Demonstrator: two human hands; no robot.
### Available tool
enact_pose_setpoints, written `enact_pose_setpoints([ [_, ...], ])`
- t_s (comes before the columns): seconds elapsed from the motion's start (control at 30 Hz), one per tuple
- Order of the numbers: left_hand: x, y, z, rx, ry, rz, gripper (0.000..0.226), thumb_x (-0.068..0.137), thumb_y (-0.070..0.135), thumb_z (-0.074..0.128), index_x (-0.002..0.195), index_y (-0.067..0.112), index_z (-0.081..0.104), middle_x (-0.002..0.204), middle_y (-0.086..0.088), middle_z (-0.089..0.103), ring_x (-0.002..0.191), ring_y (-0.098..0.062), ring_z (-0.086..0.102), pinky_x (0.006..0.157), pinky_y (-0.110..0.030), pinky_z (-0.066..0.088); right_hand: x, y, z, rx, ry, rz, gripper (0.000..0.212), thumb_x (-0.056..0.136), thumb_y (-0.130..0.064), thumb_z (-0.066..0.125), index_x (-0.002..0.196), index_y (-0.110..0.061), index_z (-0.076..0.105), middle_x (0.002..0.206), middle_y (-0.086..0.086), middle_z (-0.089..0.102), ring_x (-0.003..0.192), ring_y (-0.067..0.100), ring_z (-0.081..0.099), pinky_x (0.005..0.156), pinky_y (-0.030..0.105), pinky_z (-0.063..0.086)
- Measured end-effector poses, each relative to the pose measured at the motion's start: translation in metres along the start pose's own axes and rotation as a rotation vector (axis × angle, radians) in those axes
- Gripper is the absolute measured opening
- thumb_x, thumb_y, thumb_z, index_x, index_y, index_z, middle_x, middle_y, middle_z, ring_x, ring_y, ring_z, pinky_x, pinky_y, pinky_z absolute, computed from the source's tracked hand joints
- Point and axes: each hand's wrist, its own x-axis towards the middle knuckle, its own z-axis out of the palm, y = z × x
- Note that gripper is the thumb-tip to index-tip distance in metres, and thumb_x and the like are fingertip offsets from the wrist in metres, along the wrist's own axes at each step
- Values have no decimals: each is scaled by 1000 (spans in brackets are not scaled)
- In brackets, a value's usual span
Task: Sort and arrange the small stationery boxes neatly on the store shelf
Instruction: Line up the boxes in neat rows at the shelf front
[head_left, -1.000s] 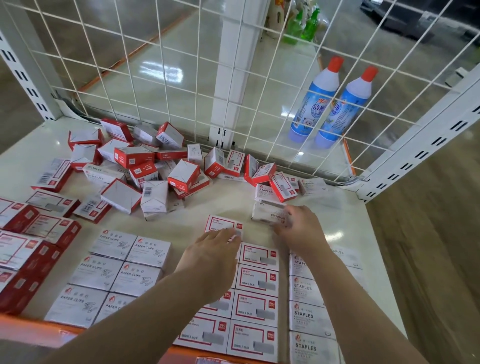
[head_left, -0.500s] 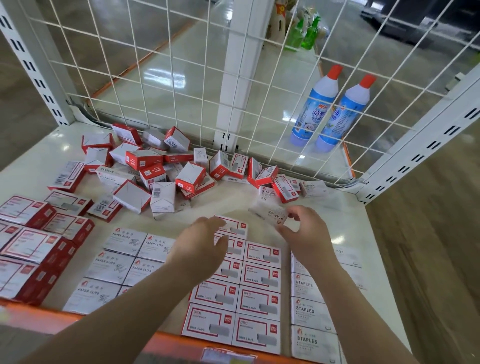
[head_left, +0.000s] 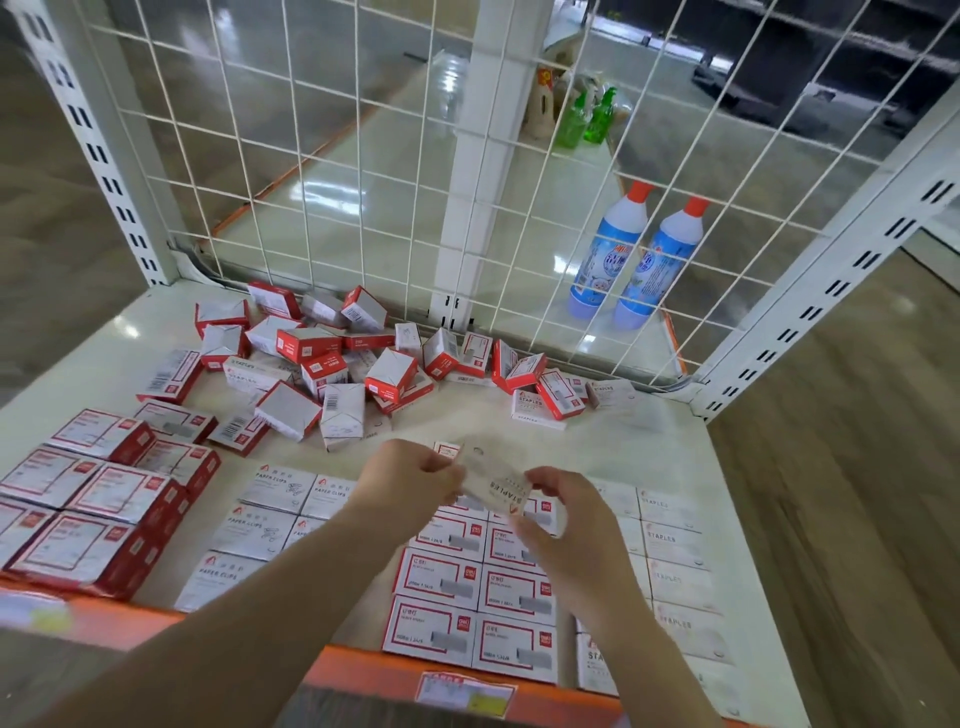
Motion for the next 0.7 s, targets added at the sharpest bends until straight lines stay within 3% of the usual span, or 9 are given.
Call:
enact_pose_setpoints([
  [0.1,-5,1,-2,27,-16,-1,19,89,17,61,71,18,65,79,-4,70,73,-18,57,74,-33,53,0,-2,-8,-18,-85,-12,40,87,-18,59,124,-32,49,120,-16,48,107,-3,36,95,13,33],
  [0.23,-13,1,-4,92,-58,52,6,86,21,66,80,20,68,83,0,69,82,-19,65,80,-34,53,2,-10,-13,17,-104,-79,33,91,-18,56,123,-24,57,111,-12,60,101,2,54,89,13,41],
  [0.4,-17,1,-5,122,-102,77,13,84,22,68,95,15,70,87,0,69,88,-22,67,78,-31,53,4,-12,-11,38,-147,-124,29,88,-9,59,116,-18,62,88,-16,59,81,-5,55,75,4,42],
  [0.5,-14,-1,-2,102,-94,22,27,86,24,65,110,11,63,101,-3,67,89,-20,65,72,-26,51,1,-12,-8,51,-88,-80,37,90,-8,54,125,-22,54,82,-16,56,79,-1,53,72,7,43],
  [0.53,-13,-2,-2,109,-104,-8,24,88,24,62,109,12,62,103,-4,65,89,-18,63,70,-24,49,1,-12,-7,62,-64,-63,41,91,-8,53,129,-24,49,80,-16,54,78,0,52,71,9,42],
  [0.6,-12,-3,-1,120,-146,-69,7,90,19,57,89,14,62,93,-4,62,80,-14,58,67,-22,46,0,-11,-6,103,-18,-31,44,93,-8,48,133,-26,42,76,-13,53,75,2,52,68,11,42],
  [0.63,-10,-4,1,146,-180,-89,11,91,16,54,83,13,61,87,-3,59,75,-13,55,67,-23,47,0,-11,-5,143,2,-9,44,93,-8,47,133,-26,41,78,-10,55,76,3,53,66,12,43],
  [0.7,-10,-5,4,184,-257,-106,15,92,11,51,96,6,64,84,-3,57,71,-11,52,66,-20,47,2,-10,-4,247,44,41,38,93,-8,48,125,-27,45,91,-3,61,88,10,59,69,16,49],
])
